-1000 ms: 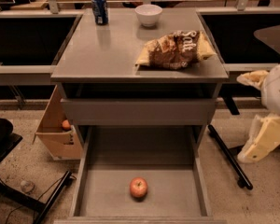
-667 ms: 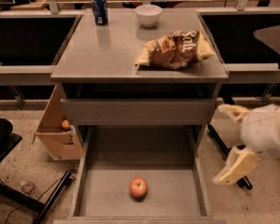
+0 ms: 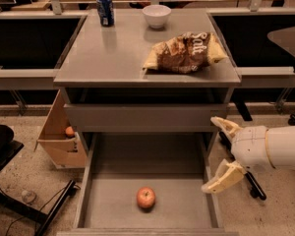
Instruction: Pick apple from middle drawer and place on counter
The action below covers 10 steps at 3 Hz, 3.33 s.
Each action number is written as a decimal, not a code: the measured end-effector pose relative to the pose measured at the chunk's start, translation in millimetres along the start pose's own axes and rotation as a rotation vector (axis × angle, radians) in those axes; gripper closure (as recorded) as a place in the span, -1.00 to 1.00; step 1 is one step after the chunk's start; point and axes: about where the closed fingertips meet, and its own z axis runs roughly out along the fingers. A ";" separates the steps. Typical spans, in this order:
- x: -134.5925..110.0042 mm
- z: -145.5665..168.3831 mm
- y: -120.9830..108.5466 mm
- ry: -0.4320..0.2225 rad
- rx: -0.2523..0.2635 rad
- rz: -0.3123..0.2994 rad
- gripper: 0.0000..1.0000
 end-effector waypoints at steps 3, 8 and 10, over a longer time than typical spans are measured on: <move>129.2 180.8 38.1 -0.019 -0.124 0.106 -1.00; 182.1 377.6 92.6 -0.078 -0.260 0.225 -0.67; 179.1 394.4 91.8 -0.070 -0.280 0.201 0.41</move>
Offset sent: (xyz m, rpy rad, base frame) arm 0.0313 0.0579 -0.2721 0.0781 0.1999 0.0290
